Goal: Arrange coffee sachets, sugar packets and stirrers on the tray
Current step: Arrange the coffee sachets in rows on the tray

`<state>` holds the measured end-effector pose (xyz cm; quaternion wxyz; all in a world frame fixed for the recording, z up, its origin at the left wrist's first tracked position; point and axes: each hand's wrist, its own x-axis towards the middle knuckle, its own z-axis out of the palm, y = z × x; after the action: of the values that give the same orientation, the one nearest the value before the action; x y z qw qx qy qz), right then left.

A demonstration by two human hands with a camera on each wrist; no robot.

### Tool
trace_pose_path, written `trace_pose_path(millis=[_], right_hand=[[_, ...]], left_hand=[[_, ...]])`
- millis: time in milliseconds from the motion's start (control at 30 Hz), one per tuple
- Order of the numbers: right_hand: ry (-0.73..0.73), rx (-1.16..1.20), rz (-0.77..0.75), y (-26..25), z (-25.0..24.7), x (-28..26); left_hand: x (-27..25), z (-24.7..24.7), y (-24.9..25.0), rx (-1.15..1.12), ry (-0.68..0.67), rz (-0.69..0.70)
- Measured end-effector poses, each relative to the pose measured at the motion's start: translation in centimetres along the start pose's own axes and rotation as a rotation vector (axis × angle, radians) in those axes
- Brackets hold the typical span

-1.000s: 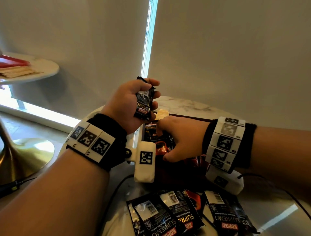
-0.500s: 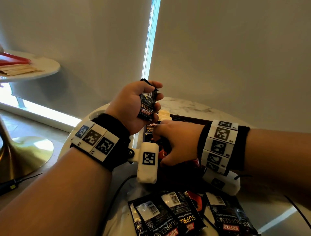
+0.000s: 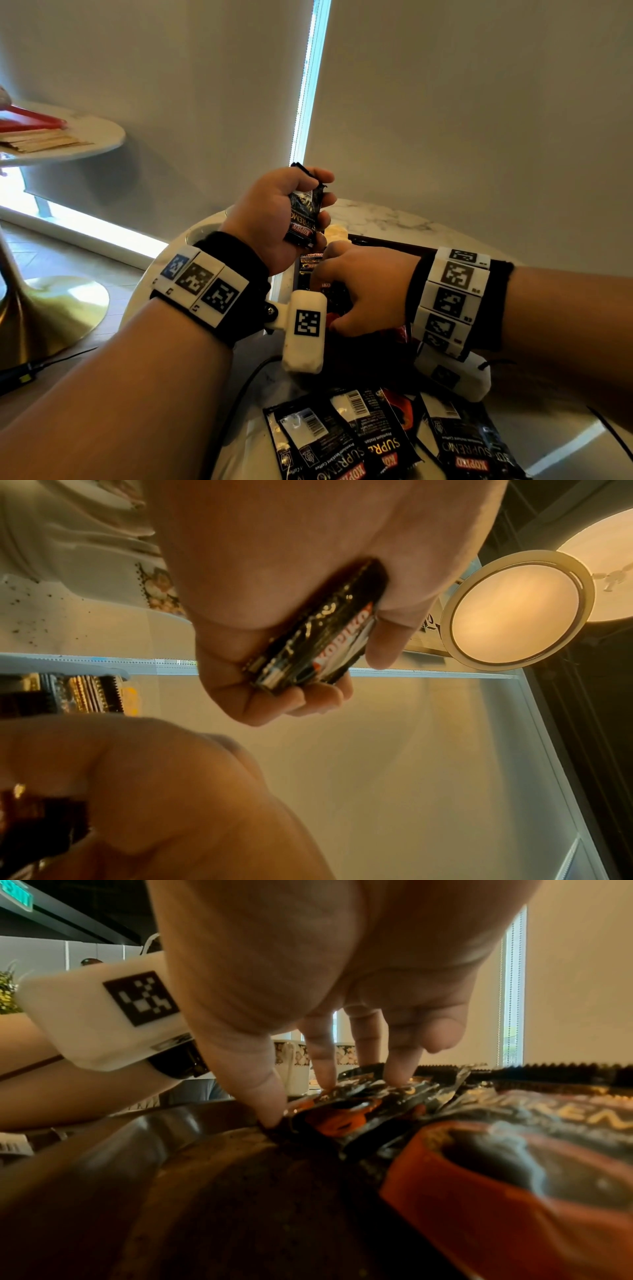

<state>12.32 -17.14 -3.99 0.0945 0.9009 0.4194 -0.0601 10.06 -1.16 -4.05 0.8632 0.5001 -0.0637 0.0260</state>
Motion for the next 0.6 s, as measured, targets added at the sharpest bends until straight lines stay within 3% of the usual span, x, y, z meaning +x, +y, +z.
trace_pose_path(millis=[467, 600], right_hand=[[0.062, 0.133, 0.075, 1.1, -0.3, -0.9], [0.179, 0.246, 0.114, 1.8, -0.8, -1.4]], left_hand=[[0.0, 0.0, -0.3, -0.142, 0.053, 0.014], [0.3, 0.0, -0.4, -0.08, 0.089, 0.022]])
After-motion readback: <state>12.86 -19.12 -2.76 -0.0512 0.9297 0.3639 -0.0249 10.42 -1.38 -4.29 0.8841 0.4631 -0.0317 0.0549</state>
